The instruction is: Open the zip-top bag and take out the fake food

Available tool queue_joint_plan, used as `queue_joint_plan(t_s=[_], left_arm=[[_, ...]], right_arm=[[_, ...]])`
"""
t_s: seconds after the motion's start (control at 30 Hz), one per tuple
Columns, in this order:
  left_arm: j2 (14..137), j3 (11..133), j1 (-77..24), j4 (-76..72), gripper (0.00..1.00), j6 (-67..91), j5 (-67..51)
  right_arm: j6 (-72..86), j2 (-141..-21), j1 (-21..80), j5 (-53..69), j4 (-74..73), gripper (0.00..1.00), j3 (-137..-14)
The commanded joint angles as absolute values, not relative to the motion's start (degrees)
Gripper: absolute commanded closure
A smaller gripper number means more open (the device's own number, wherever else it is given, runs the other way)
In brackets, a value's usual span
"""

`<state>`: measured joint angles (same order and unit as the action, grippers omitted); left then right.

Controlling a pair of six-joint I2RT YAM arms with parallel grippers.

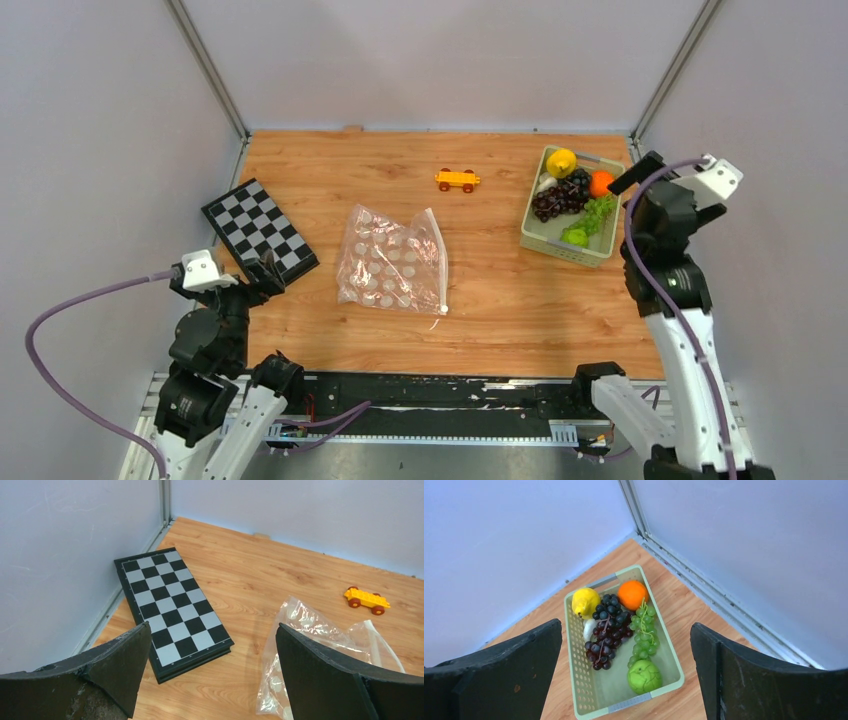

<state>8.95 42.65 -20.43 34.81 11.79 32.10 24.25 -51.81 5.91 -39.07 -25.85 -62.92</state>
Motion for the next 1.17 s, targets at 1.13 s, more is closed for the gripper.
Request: queue_joint_plan(t_s=[1.13], left_arm=[[5.1, 39.9, -20.0, 36.2, 0.0, 14.5, 33.8]], right_arm=[[4.8, -0.2, 5.7, -23.1, -28.7, 0.0, -37.8]])
